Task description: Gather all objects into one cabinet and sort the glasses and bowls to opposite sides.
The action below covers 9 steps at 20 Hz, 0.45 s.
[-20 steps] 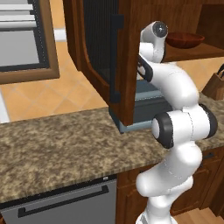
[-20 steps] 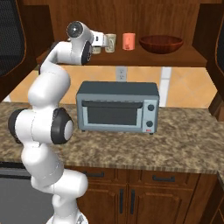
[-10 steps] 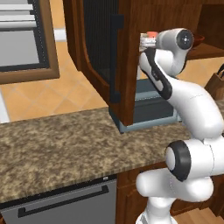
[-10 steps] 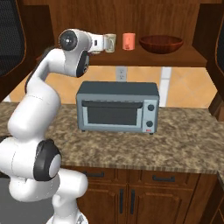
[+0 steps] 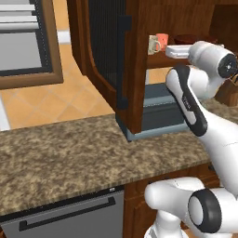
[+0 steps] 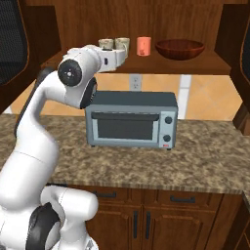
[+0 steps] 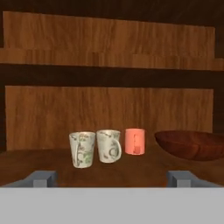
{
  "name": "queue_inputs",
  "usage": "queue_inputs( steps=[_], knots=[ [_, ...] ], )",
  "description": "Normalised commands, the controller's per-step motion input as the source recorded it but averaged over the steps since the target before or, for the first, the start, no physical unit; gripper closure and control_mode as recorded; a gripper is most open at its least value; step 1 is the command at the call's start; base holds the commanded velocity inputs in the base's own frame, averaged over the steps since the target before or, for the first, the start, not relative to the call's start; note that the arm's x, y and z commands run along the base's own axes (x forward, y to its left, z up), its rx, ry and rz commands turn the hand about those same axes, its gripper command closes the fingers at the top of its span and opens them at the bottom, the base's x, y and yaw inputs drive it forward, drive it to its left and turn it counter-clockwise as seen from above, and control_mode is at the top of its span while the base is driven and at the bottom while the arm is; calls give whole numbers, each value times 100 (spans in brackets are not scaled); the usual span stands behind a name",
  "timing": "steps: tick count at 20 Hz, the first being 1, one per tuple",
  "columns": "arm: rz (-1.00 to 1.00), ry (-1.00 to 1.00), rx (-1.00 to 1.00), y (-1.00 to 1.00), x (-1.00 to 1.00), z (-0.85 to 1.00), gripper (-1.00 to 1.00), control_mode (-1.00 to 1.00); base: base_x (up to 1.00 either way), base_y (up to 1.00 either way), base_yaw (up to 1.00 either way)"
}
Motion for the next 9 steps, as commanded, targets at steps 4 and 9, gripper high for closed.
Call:
queue_inputs(
  steps=[4, 9],
  knots=[
    [0, -15, 0, -21, -100, 15, -100, -100, 0, 0, 0],
    [0, -16, 0, -19, -100, 13, -100, -100, 0, 0, 0]
  ],
)
